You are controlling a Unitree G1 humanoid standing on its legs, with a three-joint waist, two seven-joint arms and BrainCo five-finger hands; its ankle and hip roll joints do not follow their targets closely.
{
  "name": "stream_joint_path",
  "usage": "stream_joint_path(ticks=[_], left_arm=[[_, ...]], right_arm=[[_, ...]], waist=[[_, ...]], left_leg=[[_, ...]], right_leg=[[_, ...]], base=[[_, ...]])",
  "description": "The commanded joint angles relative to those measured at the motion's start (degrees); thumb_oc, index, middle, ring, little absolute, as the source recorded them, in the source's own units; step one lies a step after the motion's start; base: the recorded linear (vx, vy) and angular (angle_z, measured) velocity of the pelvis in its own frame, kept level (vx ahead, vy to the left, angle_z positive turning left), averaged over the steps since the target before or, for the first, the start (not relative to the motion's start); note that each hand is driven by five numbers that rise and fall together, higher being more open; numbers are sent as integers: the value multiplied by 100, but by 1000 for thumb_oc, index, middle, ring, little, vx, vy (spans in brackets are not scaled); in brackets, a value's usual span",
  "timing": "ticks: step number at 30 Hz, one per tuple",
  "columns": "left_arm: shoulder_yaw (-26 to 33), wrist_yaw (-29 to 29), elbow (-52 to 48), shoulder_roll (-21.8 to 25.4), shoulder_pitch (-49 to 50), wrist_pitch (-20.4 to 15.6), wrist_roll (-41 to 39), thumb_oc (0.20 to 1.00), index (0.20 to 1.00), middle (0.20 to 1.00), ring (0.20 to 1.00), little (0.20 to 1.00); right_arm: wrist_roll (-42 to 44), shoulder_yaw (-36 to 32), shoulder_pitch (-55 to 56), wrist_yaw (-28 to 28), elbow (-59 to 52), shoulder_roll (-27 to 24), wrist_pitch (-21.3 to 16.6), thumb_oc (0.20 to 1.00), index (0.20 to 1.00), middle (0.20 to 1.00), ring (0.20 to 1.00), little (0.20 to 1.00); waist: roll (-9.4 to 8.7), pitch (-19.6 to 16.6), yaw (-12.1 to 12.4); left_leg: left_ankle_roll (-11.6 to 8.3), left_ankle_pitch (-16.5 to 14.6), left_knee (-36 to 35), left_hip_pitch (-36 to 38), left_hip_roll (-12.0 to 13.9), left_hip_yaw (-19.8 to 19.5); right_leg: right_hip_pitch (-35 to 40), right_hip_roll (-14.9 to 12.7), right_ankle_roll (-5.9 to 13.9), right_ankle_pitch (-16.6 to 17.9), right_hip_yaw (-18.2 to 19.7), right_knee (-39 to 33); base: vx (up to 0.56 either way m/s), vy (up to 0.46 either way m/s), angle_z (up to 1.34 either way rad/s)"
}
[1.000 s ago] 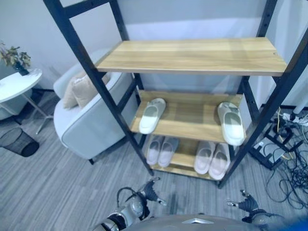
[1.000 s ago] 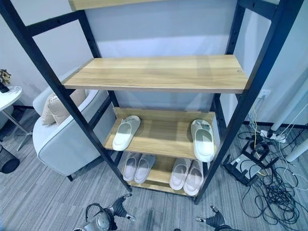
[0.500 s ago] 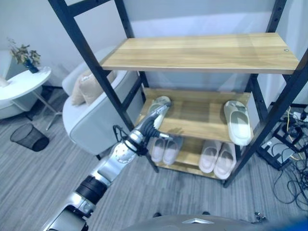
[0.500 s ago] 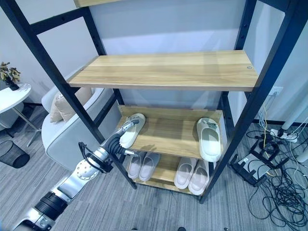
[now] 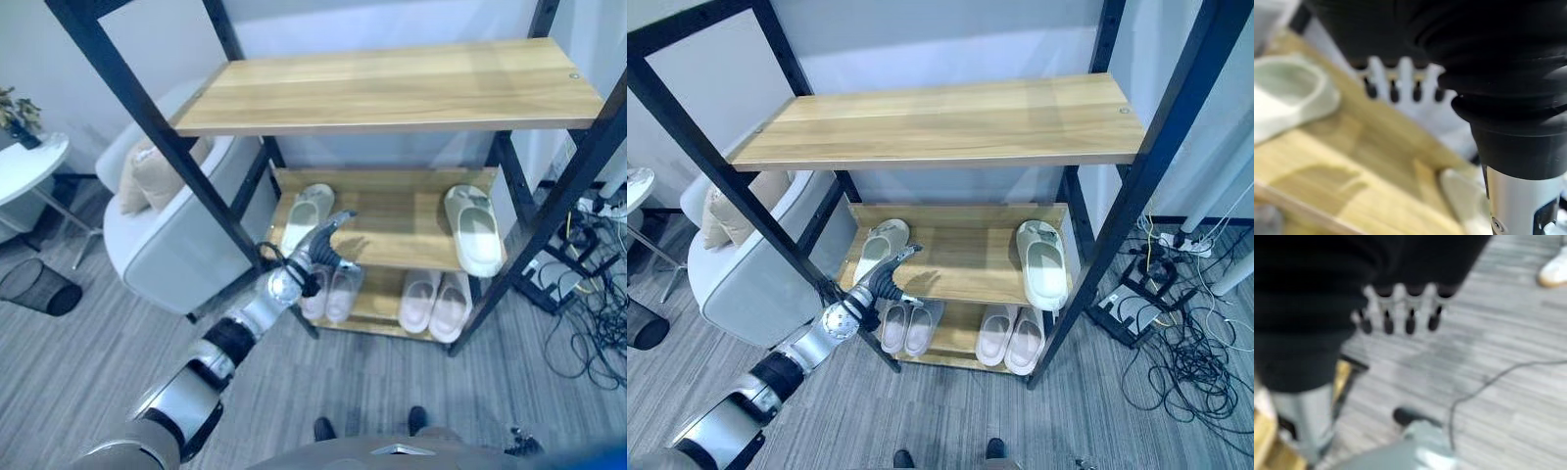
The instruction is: Arrange the slippers neatly on the shoe rack.
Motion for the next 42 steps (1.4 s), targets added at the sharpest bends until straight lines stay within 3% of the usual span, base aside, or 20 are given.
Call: stream_joint_path(ticks=[1,18,24,29,42], left_arm=[[124,457,116,455,-1075,-106,-217,1000,1000,1000,1000,1000],[-301,874,971,1208,-2652,71,369,1000,1000,1000,1000,1000],[-36,974,867,1313,-2565,68,133,1000,1000,1000,1000,1000],[-38,1073,942,1311,-2616,111,201,1000,1000,1000,1000,1000],[-495,1207,1610,1366,-3819,164,129,1000,1000,1000,1000,1000]], right_arm=[[-59,269,-201,-122,28,-175,-22,1000,1000,1000,1000,1000],[-226,783,-589,-194,-710,-174,-187,1000,1000,1000,1000,1000],[401,469,-715,-150,-161,-50,-209,1000,1000,1000,1000,1000],[339,544,-811,-228,-154,-56,-225,1000,1000,1000,1000,1000],[441,787,-1318,-372,-206,-42,-284,1000,1000,1000,1000,1000]], waist=[[-208,261,-5],[-642,550,6],[-656,616,14],[-643,682,24],[-746,910,4]], left_leg=[[58,-290,75,-117,-240,-281],[99,-83,75,-905,-180,-355],[110,-73,75,-1003,-208,-339],[119,-61,75,-1067,-219,-348],[75,71,75,-1716,-206,-374]], right_leg=[[-146,-262,381,-71,-201,61],[-943,-262,369,155,-140,102],[-1053,-282,377,197,-119,116],[-1125,-293,377,210,-125,130],[-1712,-362,459,424,-180,72]], base=[[-7,-2,-16],[-51,4,-2],[0,0,0],[0,0,0],[-3,0,0]])
